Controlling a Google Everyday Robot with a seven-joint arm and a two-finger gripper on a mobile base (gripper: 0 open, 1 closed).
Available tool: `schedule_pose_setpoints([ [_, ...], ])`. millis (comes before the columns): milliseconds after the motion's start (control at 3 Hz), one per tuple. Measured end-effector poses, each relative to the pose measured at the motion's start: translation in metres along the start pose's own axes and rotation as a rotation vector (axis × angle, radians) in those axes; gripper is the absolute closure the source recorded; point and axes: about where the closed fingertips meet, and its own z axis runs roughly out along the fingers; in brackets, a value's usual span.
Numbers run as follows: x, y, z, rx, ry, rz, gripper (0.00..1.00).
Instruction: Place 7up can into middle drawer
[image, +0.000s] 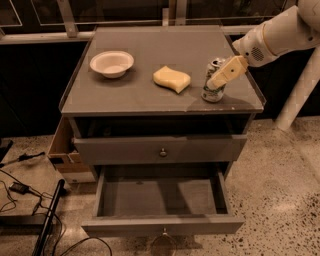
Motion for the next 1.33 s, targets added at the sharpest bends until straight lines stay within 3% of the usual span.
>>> schedule_pose_setpoints([
  [1000, 0.019, 0.007, 0.039, -0.041, -0.043, 0.077, 0.00],
  [1333, 0.019, 0.008, 0.041, -0.043, -0.045, 0.078, 0.15],
])
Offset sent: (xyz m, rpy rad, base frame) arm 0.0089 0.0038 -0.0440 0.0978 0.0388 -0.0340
